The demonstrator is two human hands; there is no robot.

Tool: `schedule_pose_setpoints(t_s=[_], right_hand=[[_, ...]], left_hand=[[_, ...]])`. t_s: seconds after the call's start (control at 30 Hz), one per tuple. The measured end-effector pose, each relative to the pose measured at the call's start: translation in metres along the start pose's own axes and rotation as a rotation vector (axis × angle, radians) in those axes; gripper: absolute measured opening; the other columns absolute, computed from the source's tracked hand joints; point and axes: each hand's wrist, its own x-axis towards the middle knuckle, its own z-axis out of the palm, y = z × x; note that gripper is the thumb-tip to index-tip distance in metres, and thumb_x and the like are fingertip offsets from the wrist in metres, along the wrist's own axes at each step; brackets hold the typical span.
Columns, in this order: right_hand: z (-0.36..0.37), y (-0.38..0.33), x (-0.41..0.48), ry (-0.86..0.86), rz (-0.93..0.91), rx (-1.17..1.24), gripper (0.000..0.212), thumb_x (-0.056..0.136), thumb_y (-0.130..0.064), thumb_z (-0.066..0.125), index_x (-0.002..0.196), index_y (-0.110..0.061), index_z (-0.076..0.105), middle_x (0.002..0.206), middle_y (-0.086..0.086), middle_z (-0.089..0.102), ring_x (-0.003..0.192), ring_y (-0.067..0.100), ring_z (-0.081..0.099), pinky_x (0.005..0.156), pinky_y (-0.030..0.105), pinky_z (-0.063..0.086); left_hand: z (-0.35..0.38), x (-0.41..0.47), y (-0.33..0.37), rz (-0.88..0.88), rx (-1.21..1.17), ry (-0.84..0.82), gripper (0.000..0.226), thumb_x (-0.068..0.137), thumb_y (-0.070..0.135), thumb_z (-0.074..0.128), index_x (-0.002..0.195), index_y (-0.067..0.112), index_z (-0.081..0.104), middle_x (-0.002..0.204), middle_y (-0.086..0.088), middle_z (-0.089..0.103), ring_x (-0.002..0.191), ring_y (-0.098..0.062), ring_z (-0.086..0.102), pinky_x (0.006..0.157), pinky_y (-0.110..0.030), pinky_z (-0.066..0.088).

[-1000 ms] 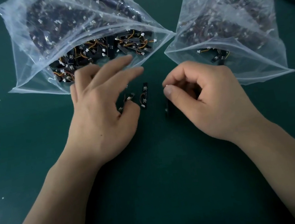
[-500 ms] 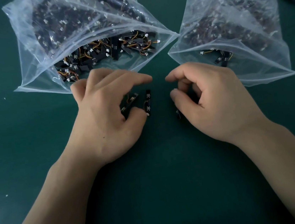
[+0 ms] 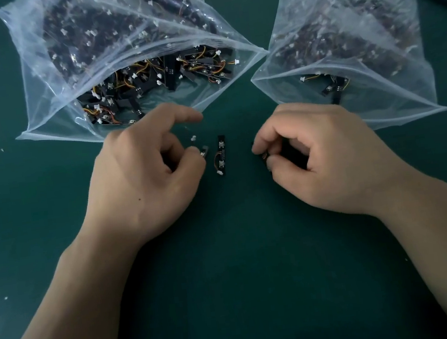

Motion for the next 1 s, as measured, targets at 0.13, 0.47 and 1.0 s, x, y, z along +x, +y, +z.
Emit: schedule_pose_setpoints(t_s=[0.13,0.47,1.0], right_hand=[[0.009,-0.004,0.002,0.059,-0.006,-0.002,0.008,0.091,-0.025,0.073,0.099,-0.027,0.074,0.093,-0.015,0.064,0.075,-0.007,0.056,0.065,0.026,0.044],[0.014,-0.007,0.002,0.068,-0.013,-0.046,0.014,0.096,-0.036,0.072,0.107,-0.030,0.079,0.099,-0.013,0.064,0.079,0.010,0.061,0.067,0.039,0.053],[0.020,-0.017,0.003,0.044,0.003,-0.075,0.021,0.102,-0.031,0.065,0.118,-0.034,0.078,0.102,-0.013,0.062,0.084,0.016,0.063,0.068,0.042,0.054]], left_hand=[[0.000,0.000,0.000,0.033,-0.040,-0.003,0.034,0.082,0.021,0.063,0.113,0.033,0.070,0.068,0.009,0.064,0.059,-0.012,0.057,0.056,-0.022,0.042],[-0.004,0.005,-0.005,0.156,0.072,-0.153,0.054,0.079,0.019,0.062,0.132,0.028,0.069,0.117,0.017,0.068,0.104,-0.016,0.054,0.095,-0.033,0.044],[0.005,0.003,-0.006,0.134,0.112,-0.033,0.031,0.087,0.024,0.057,0.112,0.025,0.075,0.094,0.010,0.063,0.095,-0.023,0.061,0.082,-0.046,0.053]])
